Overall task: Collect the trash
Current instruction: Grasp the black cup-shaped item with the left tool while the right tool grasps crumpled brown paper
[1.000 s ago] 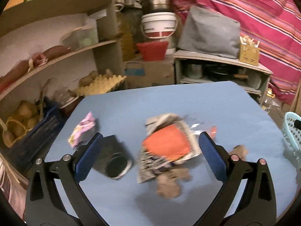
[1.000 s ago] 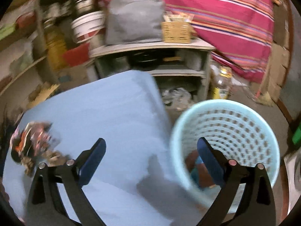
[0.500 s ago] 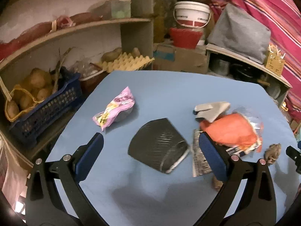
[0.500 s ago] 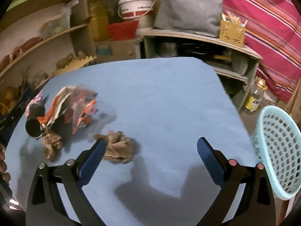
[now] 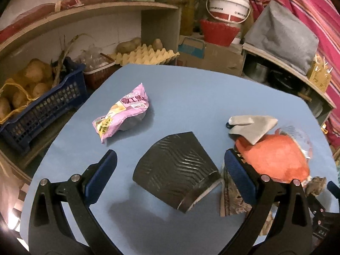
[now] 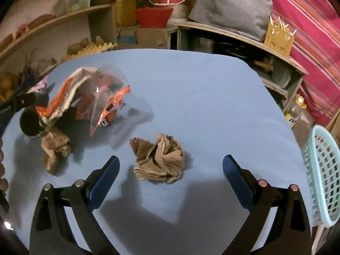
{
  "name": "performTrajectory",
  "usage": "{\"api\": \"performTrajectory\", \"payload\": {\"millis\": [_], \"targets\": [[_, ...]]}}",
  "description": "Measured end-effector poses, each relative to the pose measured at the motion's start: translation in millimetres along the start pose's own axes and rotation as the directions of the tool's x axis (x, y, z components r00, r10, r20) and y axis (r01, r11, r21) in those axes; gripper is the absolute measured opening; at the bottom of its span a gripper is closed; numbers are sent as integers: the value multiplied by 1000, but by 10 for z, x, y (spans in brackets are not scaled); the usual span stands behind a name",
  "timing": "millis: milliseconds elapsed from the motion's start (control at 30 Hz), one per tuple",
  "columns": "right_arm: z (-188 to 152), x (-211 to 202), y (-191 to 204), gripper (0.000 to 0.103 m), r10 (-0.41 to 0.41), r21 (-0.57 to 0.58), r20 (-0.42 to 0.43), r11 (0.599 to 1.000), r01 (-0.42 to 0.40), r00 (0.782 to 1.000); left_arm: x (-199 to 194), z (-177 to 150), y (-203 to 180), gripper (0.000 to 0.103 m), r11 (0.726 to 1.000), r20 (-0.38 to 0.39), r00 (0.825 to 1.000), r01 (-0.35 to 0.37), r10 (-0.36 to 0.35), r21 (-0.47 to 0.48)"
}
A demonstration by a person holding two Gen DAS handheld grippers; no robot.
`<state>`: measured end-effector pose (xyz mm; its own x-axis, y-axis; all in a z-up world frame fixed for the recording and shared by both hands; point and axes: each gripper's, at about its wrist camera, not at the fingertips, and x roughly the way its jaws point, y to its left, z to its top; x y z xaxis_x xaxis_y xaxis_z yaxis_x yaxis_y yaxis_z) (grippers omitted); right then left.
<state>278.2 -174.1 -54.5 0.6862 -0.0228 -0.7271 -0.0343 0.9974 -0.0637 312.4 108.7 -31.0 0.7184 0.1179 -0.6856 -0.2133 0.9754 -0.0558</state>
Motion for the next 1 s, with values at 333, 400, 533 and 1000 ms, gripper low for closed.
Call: {"api": "performTrajectory", "payload": {"millis": [333, 400, 533, 1000], "targets": [[37, 45, 33, 82, 16, -29, -7, 999, -16, 1000, 288, -37, 109, 98, 993, -79, 996, 33, -42, -113], [27, 64, 65, 79, 20, -44, -18, 999, -21, 1000, 301, -56, 101, 98, 992, -82, 995, 38, -48, -120], [24, 70, 80, 66, 32, -53, -25, 998, -33, 999, 299, -71, 42, 96, 995, -84, 995, 41, -49, -92], [17, 41, 81, 47, 51, -45, -10, 998, -51, 999, 302, -60, 37, 92, 994, -91, 992, 84, -90, -69]]}}
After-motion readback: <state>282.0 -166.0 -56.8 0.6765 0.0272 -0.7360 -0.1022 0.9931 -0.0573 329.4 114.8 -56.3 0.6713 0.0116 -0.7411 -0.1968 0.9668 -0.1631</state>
